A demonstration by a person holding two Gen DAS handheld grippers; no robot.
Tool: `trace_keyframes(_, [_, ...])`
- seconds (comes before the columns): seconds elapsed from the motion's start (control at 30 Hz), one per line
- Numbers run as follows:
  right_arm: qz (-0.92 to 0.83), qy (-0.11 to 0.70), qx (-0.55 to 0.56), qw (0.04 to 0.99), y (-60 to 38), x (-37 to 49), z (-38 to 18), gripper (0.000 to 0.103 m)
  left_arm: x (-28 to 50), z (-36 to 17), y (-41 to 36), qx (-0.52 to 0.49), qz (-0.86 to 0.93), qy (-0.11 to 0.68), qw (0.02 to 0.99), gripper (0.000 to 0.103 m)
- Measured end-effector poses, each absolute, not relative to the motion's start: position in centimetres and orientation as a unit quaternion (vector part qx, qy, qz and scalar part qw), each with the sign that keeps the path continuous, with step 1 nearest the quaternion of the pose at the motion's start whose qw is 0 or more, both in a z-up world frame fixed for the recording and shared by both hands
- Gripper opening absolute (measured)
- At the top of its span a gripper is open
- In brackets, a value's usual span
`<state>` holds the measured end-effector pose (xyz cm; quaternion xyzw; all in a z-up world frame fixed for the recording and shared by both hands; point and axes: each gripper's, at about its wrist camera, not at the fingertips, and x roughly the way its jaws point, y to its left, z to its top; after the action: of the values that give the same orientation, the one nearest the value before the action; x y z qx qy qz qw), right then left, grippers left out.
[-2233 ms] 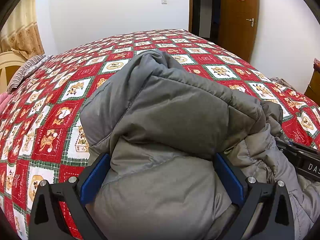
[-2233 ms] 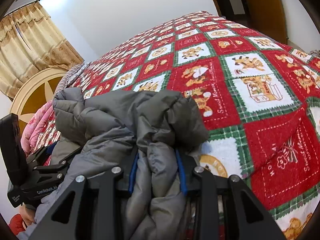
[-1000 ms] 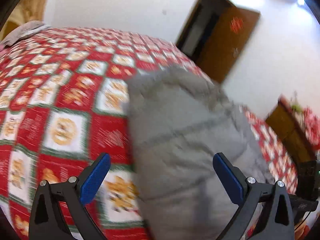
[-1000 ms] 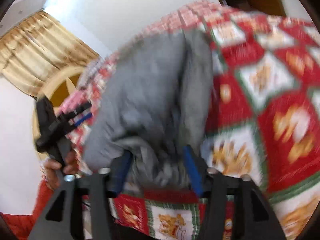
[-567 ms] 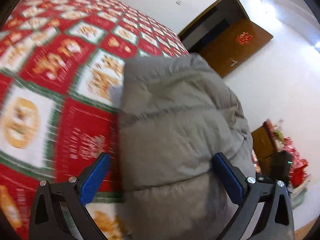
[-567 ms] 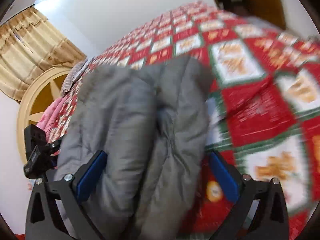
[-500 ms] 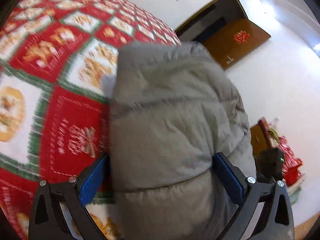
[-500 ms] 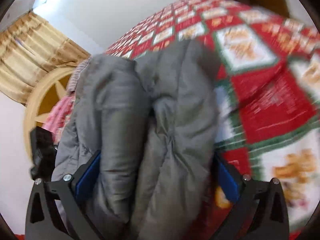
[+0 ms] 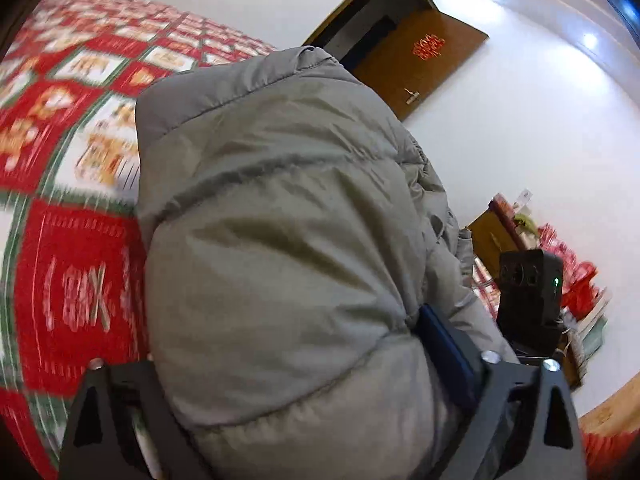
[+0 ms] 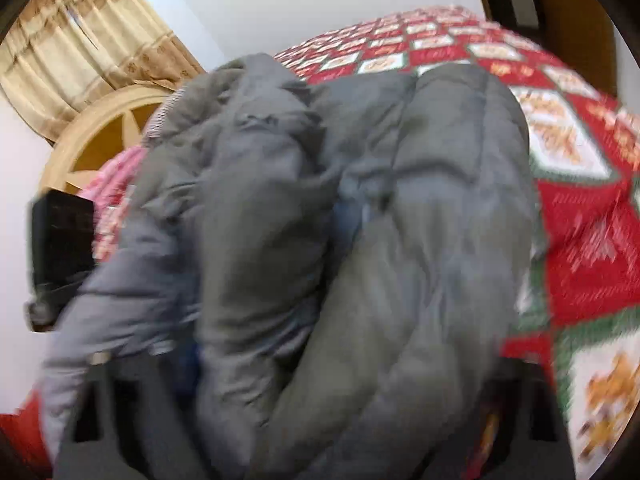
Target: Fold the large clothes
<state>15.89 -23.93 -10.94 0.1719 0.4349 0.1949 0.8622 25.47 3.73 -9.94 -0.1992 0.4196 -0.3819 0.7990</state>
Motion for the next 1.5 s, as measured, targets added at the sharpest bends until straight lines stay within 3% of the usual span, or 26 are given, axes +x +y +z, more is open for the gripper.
trace_keyframes(0.1, [0.211,0.440,0.177,0.854,-22.8,13.1,-10.3,0.056,23.1,-9.3,4.0,-0.198,-0.381,0.419,0.800,0.090])
trace_keyframes(0.37, [0.210,0.414,0.219,0.858,-21.9,5.0,-8.7,0.042,17.4,-6.8,5.1,-0.209,-0.393,0.410,0.796,0.090])
trace_keyframes(0.73, [0.186,0.368,0.239,0.879,-23.5,0.8,-5.0,0.041,14.1,-3.8,2.6,-0.182,-0.422,0.380,0.802,0.090])
trace_keyframes(1.13, [0.078,0.308,0.190,0.929,-33.0,4.1,0.9,0.039,19.4,0.4,-10.0,-0.126,-0.456,0.350,0.808,0.090])
trace_keyframes(1.27, [0.035,0.312,0.155,0.937,-35.8,7.5,0.2,0.039,22.7,-0.9,-14.4,-0.098,-0.433,0.360,0.821,0.090])
trace_keyframes(1.5, [-0.016,0.379,0.128,0.916,-39.3,15.2,-6.3,0.040,27.4,-6.2,-19.4,-0.017,-0.342,0.419,0.841,0.090])
